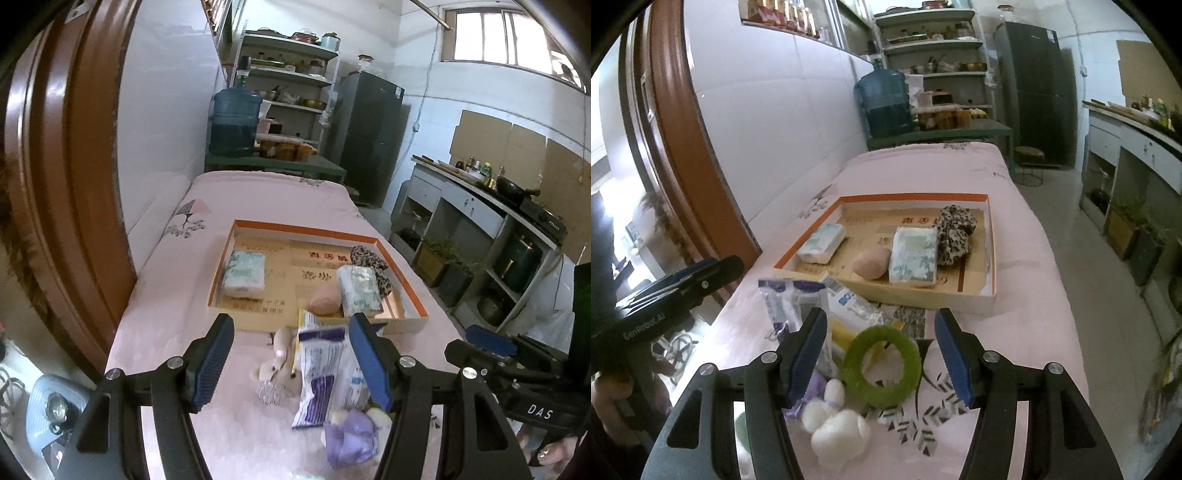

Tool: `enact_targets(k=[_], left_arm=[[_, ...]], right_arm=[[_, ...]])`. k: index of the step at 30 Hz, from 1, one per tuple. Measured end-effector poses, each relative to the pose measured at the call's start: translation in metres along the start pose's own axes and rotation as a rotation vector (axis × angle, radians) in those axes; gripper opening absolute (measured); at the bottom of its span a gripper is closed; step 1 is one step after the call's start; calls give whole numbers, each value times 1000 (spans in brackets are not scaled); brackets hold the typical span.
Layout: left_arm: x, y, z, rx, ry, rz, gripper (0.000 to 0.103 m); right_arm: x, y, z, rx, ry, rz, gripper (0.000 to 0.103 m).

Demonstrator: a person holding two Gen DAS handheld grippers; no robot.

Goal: Organize soft objects
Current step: 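Move both tools back from the box to the pile of items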

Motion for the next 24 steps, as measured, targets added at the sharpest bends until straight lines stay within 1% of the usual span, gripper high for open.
enact_targets(k=[13,24], left_arm=[[-29,-27,3,4,-22,17,64],[-41,-49,4,34,-3,-7,64]], right_arm=[[-28,-30,11,-23,4,-1,62],[-40,-45,14,-20,15,-4,62]])
Point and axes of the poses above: each gripper's, at about its wrist camera, not at the fingertips, and y roughly the way its jaws point, z to its left, x to its top, the point moved 7 cm from there along y, roughly the way its jaws point, and after that the axes turned 12 degrees about -z, right-handed, at the moved point
